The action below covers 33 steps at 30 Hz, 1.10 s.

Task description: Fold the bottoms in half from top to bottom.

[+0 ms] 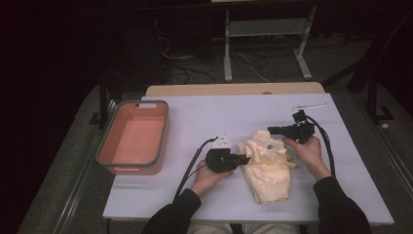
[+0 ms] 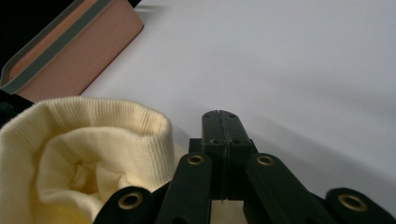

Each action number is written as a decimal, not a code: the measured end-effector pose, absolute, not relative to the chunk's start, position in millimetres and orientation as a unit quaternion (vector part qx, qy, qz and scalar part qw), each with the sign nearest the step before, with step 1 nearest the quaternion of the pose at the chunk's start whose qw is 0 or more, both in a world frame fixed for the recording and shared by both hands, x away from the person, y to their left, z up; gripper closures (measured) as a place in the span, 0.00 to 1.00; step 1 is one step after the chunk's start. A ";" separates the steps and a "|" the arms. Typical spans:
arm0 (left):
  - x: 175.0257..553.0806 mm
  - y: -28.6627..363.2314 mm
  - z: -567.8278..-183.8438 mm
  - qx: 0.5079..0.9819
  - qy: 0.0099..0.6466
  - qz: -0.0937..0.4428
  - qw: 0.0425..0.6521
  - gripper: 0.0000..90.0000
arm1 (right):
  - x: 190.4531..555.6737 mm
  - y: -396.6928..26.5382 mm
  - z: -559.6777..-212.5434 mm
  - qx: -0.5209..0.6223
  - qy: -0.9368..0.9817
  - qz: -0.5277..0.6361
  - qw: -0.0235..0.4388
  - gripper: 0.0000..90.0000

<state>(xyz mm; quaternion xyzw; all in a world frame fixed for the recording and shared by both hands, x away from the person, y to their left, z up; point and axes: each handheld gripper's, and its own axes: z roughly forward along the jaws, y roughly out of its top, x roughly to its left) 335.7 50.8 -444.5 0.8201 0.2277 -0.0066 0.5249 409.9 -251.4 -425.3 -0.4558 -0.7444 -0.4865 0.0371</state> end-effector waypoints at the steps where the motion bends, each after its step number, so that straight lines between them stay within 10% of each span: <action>1: 335.7 50.8 -444.4 0.820 0.228 -0.007 0.525 0.95 | 410.0 -250.5 -426.1 -0.455 -0.746 -0.484 0.040 0.99; 13: 337.3 52.8 -443.3 0.816 0.238 -0.024 0.527 0.91 | 404.0 -238.0 -436.3 -0.452 -0.758 -0.464 0.077 0.99; 25: 345.9 69.4 -428.6 0.787 0.272 -0.059 0.551 0.52 | 388.6 -241.7 -435.3 -0.452 -0.749 -0.476 0.087 0.99; 33: 356.0 97.2 -420.7 0.745 0.314 -0.046 0.587 0.42 | 372.2 -241.6 -429.3 -0.446 -0.749 -0.481 0.087 0.99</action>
